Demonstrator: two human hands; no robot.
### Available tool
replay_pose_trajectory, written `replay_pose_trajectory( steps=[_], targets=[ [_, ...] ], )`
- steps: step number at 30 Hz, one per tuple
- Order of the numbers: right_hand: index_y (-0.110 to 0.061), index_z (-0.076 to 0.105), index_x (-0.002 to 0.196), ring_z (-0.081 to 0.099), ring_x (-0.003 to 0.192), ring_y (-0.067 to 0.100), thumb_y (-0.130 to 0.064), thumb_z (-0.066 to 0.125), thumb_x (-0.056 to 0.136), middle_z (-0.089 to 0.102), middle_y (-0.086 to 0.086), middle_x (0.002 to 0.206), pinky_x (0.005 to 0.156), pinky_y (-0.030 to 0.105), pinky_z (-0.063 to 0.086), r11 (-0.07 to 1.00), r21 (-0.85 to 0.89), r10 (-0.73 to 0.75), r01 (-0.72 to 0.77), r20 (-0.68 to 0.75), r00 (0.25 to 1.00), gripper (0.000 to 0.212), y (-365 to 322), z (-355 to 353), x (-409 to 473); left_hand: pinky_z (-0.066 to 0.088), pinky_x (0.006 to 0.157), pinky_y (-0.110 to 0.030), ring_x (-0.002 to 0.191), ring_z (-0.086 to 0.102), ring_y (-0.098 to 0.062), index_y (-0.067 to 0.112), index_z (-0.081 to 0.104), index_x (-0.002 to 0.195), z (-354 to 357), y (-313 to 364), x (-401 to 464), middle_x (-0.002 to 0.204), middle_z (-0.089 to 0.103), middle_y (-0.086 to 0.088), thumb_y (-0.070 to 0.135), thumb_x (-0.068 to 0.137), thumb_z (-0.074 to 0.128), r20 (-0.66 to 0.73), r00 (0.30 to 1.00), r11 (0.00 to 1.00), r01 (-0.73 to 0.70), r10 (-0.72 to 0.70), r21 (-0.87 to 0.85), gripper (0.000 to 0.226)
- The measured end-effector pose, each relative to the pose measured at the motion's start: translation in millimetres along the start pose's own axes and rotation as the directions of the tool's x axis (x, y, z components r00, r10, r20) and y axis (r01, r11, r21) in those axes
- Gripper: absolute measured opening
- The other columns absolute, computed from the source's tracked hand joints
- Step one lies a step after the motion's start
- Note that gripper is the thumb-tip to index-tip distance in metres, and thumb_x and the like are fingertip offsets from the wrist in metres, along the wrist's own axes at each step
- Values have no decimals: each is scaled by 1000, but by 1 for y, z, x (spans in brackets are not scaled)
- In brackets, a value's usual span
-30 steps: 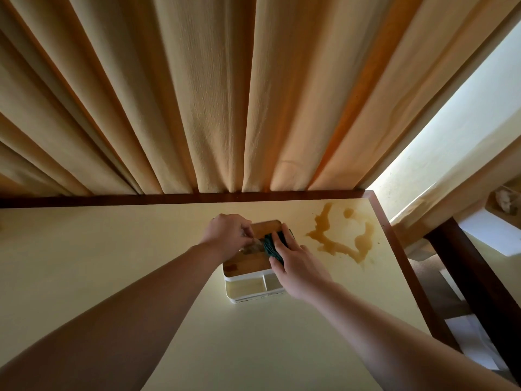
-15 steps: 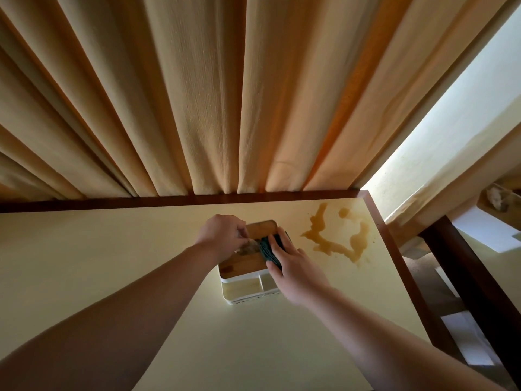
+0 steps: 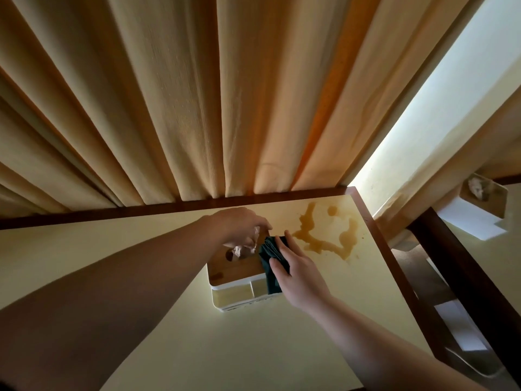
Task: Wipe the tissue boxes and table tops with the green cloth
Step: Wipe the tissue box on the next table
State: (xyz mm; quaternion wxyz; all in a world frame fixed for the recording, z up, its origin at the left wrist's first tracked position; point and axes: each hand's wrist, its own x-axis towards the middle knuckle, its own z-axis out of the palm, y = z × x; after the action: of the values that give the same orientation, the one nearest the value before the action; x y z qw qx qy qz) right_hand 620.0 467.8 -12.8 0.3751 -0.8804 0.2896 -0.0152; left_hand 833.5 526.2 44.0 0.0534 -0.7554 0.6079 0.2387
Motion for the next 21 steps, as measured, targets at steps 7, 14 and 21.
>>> replay_pose_trajectory(
  steps=[7, 14, 21],
  targets=[
    [-38, 14, 164, 49, 134, 26, -56, 42, 104, 0, -12, 173, 95, 40, 58, 972, -230, 38, -37, -1, 999, 69, -6, -5, 21, 42, 67, -17, 113, 59, -18, 24, 50, 146, 3, -1, -3, 133, 62, 3, 42, 97, 64, -27, 991, 991, 133, -132, 14, 54],
    [-35, 12, 165, 35, 145, 33, -55, 34, 107, 0, -6, 174, 111, 42, 46, 926, -376, 60, -42, 37, 997, 65, -28, -11, 43, 58, 69, -37, 79, 64, -20, 24, 49, 111, 30, -17, -9, 96, 65, -3, 51, 81, 77, -121, 878, 840, 392, -464, -375, 49],
    [-25, 3, 167, 30, 149, 39, -53, 20, 110, -6, 4, 174, 119, 44, 35, 905, -425, 52, -14, 78, 996, 66, -31, 0, 52, 58, 51, -28, 62, 71, -21, 28, 45, 101, 38, -16, -12, 90, 67, -2, 55, 83, 74, -98, 828, 740, 432, -552, -516, 43]
  ],
)
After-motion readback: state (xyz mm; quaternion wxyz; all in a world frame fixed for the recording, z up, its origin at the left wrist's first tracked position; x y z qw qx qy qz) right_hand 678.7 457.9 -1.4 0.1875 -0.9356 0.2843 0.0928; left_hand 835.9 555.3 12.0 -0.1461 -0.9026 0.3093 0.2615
